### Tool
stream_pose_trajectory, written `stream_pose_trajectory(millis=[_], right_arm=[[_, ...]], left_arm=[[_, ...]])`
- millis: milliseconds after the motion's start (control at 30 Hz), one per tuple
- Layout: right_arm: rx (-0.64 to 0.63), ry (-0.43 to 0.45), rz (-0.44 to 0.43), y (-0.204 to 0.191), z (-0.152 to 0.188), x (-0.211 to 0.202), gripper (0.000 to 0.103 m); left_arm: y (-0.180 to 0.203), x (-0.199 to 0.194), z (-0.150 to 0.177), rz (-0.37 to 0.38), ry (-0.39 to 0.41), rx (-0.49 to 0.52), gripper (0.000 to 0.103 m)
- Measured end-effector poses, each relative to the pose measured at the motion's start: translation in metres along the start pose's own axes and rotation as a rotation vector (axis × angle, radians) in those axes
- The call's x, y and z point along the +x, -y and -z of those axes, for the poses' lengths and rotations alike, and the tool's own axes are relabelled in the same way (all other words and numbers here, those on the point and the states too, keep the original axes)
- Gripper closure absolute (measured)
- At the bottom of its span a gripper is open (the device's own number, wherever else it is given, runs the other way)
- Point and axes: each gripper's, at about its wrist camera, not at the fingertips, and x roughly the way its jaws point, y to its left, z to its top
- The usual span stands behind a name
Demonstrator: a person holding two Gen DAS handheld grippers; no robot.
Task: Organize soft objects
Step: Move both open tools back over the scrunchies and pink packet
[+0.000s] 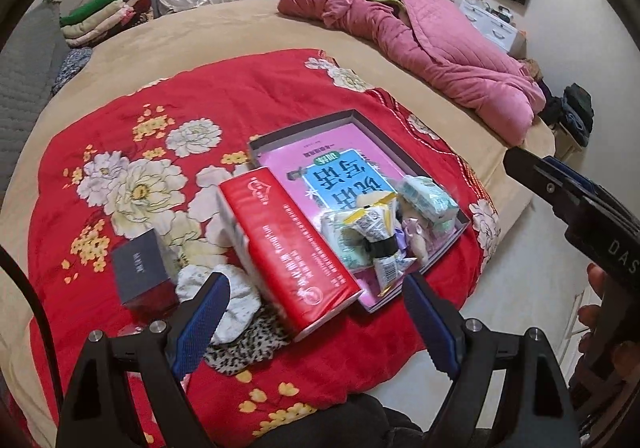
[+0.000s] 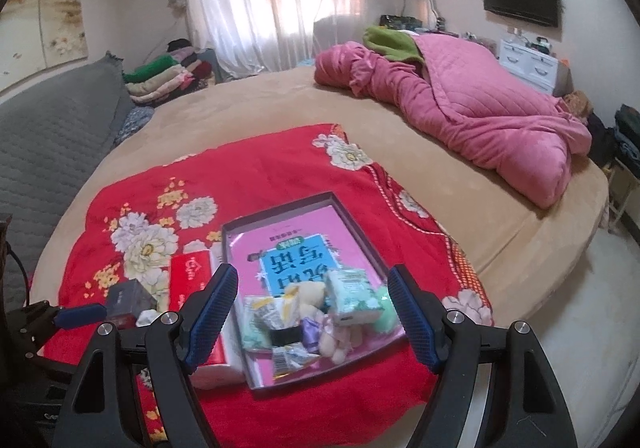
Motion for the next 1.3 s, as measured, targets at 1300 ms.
stream_pose_trajectory(millis=[1300], right_arm=[[-0.216, -0.064, -0.166, -0.135, 0.032, 0.006, 0.024]], left_arm=[[-0.127, -0.043, 0.074, -0.122, 0.004, -0.224, 0.015]])
